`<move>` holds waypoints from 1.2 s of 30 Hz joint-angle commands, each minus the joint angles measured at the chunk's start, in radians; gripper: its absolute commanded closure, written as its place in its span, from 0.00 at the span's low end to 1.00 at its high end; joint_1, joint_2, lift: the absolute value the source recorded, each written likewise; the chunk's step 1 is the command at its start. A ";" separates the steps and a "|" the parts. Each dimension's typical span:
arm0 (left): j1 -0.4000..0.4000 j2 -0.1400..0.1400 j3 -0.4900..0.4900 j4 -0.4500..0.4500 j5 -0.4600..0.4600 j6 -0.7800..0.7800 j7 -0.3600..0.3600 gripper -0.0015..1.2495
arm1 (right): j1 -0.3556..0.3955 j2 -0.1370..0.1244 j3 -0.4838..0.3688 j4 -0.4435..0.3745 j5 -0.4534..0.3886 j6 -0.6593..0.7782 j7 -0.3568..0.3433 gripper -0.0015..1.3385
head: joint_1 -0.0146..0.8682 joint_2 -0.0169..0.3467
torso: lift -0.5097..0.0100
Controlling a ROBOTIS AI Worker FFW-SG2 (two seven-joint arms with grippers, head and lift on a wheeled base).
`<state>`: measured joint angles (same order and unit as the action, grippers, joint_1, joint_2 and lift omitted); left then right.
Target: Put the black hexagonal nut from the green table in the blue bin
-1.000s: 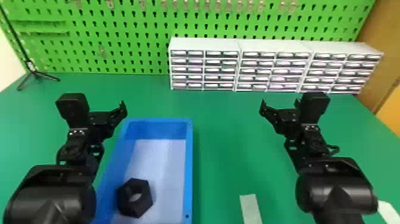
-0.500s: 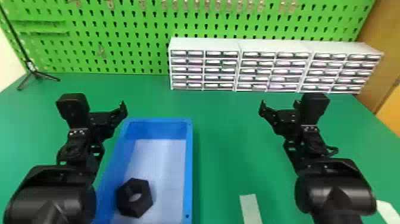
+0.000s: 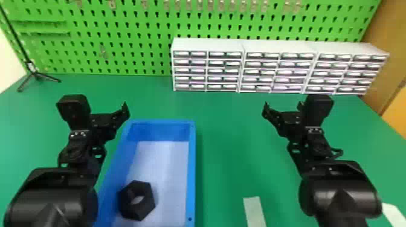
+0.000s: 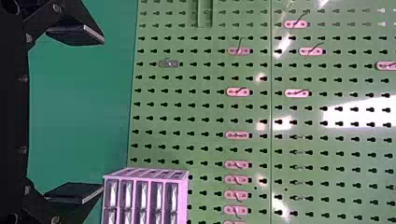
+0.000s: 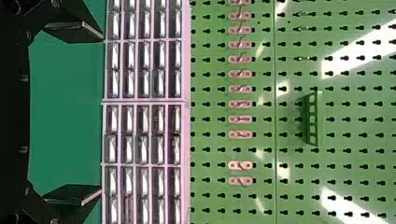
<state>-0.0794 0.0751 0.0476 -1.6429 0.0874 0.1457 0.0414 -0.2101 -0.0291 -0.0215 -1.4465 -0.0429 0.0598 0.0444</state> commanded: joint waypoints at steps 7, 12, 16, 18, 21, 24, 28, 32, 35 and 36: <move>0.000 0.000 -0.002 0.000 0.000 0.000 0.000 0.14 | 0.000 0.000 -0.002 0.000 0.000 0.000 0.000 0.12 | 0.79 0.12 | 0.80; 0.000 0.000 -0.002 0.000 0.000 0.000 0.000 0.14 | 0.000 0.000 -0.002 0.002 0.000 0.000 0.000 0.12 | 0.79 0.12 | 0.80; 0.000 0.000 -0.002 0.000 0.000 0.000 0.000 0.14 | -0.002 0.000 -0.002 0.002 0.000 0.000 0.000 0.12 | 0.79 0.12 | 0.80; 0.000 0.000 -0.002 0.000 0.000 0.000 0.000 0.14 | -0.002 0.000 0.000 0.002 0.000 0.000 0.000 0.12 | 0.79 0.12 | 0.80; 0.000 0.000 -0.003 0.000 -0.002 0.000 0.000 0.14 | -0.002 -0.002 0.002 0.003 0.000 0.000 0.000 0.12 | 0.79 0.12 | 0.80; 0.000 0.000 -0.002 0.000 -0.002 0.000 0.000 0.14 | -0.002 -0.003 0.002 0.002 -0.002 0.000 0.000 0.12 | 0.79 0.12 | 0.80; -0.002 0.000 -0.002 0.000 -0.002 0.000 0.000 0.14 | -0.002 -0.003 0.002 0.003 -0.002 0.000 0.000 0.12 | 0.79 0.12 | 0.80; -0.002 0.000 -0.002 0.000 -0.003 0.000 0.000 0.14 | -0.002 -0.003 0.002 0.003 -0.002 0.000 0.000 0.12 | 0.79 0.12 | 0.80; -0.003 0.000 -0.002 0.000 -0.003 0.000 0.000 0.14 | -0.002 -0.003 0.002 0.003 -0.002 0.000 0.000 0.12 | 0.79 0.12 | 0.80; -0.003 0.000 -0.003 0.000 -0.003 0.000 0.000 0.14 | -0.002 -0.003 0.002 0.003 -0.002 0.000 -0.001 0.12 | 0.79 0.12 | 0.80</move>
<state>-0.0820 0.0752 0.0459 -1.6429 0.0848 0.1457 0.0415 -0.2117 -0.0322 -0.0195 -1.4435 -0.0445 0.0598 0.0444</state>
